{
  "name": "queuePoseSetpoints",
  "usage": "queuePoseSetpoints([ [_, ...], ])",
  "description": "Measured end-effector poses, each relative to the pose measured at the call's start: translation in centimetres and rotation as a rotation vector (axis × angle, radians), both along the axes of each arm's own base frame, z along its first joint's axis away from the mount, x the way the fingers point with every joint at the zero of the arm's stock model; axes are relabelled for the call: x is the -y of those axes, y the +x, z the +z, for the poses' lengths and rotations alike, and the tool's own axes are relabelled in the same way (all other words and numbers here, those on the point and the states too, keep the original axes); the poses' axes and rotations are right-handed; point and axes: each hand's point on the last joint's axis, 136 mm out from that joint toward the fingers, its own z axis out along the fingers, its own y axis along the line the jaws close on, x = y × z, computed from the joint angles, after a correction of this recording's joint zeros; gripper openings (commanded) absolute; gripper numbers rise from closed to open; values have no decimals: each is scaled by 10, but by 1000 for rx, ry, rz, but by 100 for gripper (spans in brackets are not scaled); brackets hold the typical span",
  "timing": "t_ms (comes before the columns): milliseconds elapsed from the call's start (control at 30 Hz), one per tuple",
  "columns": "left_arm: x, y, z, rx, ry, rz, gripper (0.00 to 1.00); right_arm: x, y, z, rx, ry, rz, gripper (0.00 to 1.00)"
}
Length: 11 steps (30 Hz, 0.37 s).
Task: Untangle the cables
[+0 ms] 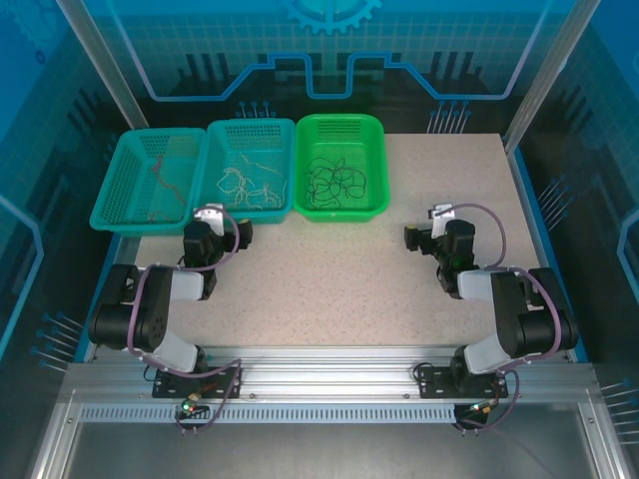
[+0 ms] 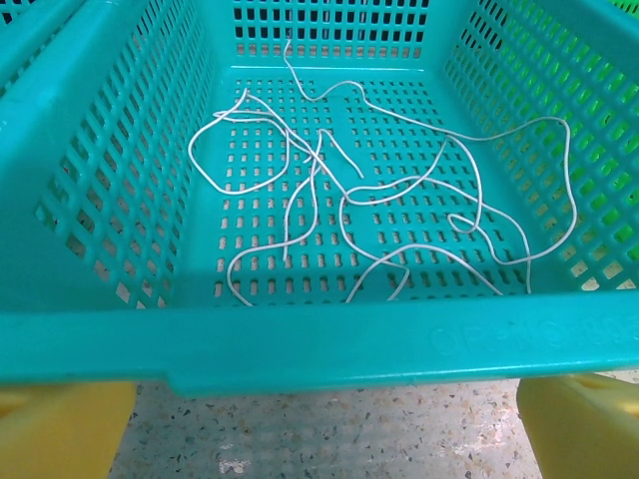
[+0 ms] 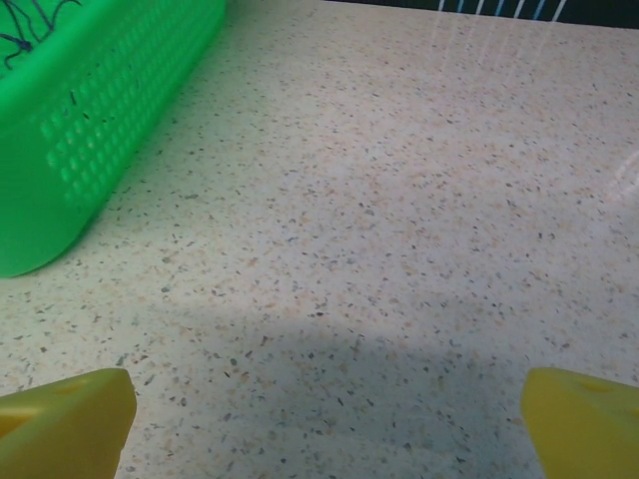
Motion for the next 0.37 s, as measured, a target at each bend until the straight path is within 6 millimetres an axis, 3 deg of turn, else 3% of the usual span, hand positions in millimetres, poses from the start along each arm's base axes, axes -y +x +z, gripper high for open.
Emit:
queuePoseSetpoints([
  [367, 0, 0, 0, 0, 0, 0, 99, -6, 1, 2, 5, 12, 47, 100],
])
